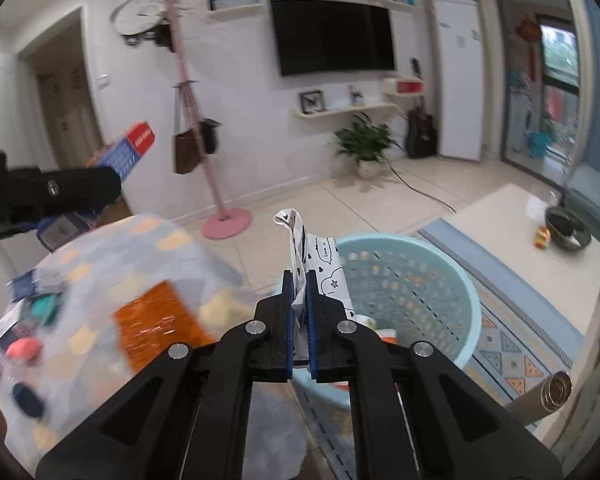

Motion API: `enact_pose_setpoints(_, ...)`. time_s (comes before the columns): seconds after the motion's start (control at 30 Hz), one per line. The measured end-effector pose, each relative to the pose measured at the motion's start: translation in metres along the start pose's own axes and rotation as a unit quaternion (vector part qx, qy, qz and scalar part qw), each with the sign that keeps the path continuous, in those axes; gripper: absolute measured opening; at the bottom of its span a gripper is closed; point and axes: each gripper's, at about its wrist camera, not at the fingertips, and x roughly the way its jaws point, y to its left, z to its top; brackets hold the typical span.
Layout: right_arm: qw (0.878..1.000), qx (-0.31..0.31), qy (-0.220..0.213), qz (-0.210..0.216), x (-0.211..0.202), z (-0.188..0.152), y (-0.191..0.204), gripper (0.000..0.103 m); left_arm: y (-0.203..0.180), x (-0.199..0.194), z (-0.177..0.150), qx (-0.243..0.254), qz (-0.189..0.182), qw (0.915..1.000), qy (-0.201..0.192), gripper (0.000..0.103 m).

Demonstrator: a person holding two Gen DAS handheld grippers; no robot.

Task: Collect trash
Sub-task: 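Carry the card box and polka-dot paper over the basket and release both, then grasp the clear drink bottle with the left tool while the right tool grasps the orange snack bag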

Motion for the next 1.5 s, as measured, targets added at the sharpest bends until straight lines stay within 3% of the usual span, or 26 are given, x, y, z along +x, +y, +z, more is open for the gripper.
enact_pose_setpoints(0.4,0.989,0.091,0.114,-0.039,0.099,-0.030,-0.062,0.004,-0.018,0.117,0.007,-0.016,-0.075,0.9933,0.087,0.068)
enact_pose_setpoints(0.6,0.986,0.098,0.136,-0.025,0.113,-0.039,-0.072,0.004,-0.024,0.138,0.002,-0.009,-0.098,0.9900,0.101,0.066)
enact_pose_setpoints(0.7,0.984,0.101,0.148,-0.018,0.117,-0.038,-0.081,0.006,-0.026,0.137,0.003,-0.009,-0.108,0.9892,0.099,0.075)
enact_pose_setpoints(0.87,0.983,0.113,0.147,-0.014,0.106,-0.034,-0.094,0.018,-0.025,0.119,0.001,0.001,-0.097,0.9914,0.087,0.079)
enact_pose_setpoints(0.93,0.984,0.115,0.139,-0.013,0.095,-0.030,-0.095,0.039,-0.024,0.107,0.002,0.000,-0.096,0.9921,0.081,0.079)
enact_pose_setpoints(1.0,0.985,0.115,0.126,-0.010,0.082,-0.026,-0.094,0.050,-0.021,0.090,0.002,0.000,-0.100,0.9926,0.070,0.079)
enact_pose_setpoints(1.2,0.991,0.095,0.097,0.014,0.035,-0.011,-0.075,0.051,-0.006,0.026,-0.007,-0.015,-0.098,0.9947,0.027,0.081)
enact_pose_setpoints(1.5,0.996,0.024,0.041,0.078,-0.045,0.002,0.004,0.059,0.028,-0.078,-0.044,-0.034,-0.056,0.9970,-0.041,0.081)
